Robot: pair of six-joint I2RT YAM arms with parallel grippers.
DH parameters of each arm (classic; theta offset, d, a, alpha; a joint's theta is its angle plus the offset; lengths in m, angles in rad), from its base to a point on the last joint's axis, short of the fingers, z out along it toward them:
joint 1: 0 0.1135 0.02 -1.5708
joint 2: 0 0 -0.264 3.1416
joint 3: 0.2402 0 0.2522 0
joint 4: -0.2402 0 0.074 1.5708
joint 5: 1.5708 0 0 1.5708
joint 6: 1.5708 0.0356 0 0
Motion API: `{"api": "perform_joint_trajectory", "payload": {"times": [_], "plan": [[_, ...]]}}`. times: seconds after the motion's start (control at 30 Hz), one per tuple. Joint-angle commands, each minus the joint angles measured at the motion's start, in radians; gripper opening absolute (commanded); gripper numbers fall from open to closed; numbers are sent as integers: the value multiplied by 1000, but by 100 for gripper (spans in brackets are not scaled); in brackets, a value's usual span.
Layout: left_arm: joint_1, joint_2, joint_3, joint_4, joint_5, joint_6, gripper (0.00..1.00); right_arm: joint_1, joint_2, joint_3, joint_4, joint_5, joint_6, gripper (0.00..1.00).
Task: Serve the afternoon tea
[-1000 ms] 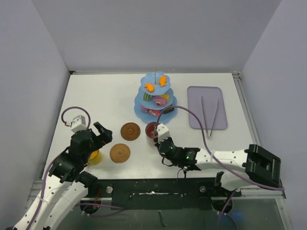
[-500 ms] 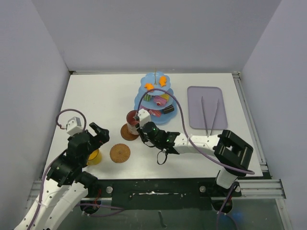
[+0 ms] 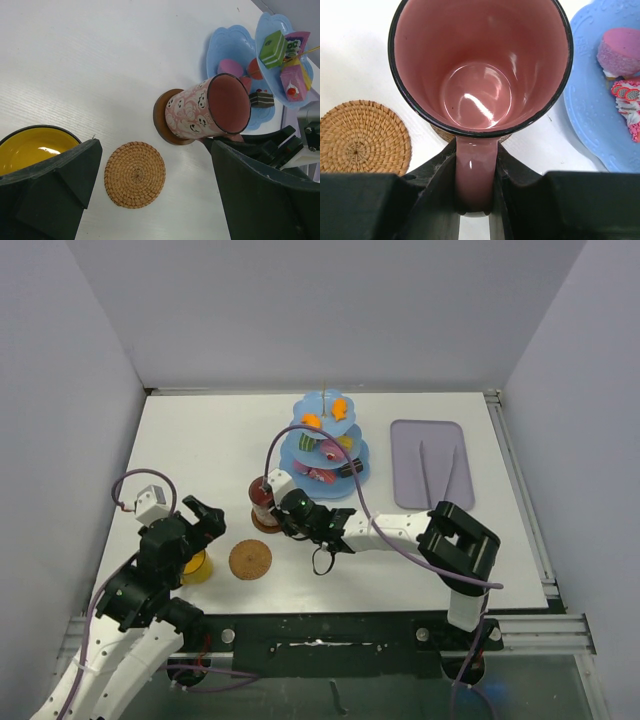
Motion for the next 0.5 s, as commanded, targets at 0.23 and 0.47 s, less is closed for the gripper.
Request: {"api": "perform_joint_trajectory", "payload": {"times": [0.23,0.47], "plan": [[-8,-8,3,20,-25,-7,91,23,-48,37,95,18,-26,3],[-8,-2,3,19,-23,-9,91,32,-36,47,52,14,-14,21]]}}
